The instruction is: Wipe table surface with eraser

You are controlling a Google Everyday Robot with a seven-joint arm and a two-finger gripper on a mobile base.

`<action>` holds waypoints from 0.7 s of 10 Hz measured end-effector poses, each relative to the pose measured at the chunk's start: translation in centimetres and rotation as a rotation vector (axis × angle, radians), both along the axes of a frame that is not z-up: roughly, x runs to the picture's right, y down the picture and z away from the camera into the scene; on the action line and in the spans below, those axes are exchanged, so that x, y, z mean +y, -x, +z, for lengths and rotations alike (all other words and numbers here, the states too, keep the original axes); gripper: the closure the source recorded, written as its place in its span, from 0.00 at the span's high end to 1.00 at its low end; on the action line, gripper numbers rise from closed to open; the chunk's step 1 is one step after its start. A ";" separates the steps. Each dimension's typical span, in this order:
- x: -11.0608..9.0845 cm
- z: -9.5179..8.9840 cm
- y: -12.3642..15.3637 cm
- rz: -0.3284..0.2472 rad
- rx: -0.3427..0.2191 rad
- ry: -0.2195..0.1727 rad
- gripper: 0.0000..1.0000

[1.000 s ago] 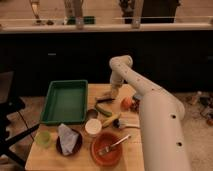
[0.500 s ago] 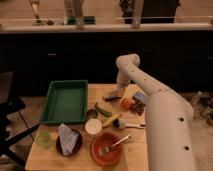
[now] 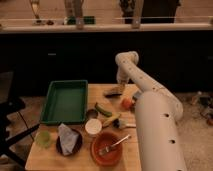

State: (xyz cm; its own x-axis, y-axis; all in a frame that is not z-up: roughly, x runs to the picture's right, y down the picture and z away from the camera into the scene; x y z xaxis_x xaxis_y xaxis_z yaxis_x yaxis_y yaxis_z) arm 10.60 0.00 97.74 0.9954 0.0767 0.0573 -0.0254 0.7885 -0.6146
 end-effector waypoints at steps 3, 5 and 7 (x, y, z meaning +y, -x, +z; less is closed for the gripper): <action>1.1 0.1 2.9 -0.020 -0.053 0.035 0.01; 2.0 -0.8 3.5 -0.026 -0.078 0.053 0.01; 2.7 -1.8 3.5 -0.031 -0.083 0.064 0.01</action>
State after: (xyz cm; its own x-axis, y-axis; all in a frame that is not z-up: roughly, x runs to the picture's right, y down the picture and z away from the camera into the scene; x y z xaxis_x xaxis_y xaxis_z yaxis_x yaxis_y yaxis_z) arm 7.07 2.66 95.97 0.9894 0.0516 0.1357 0.0519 0.7469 -0.6629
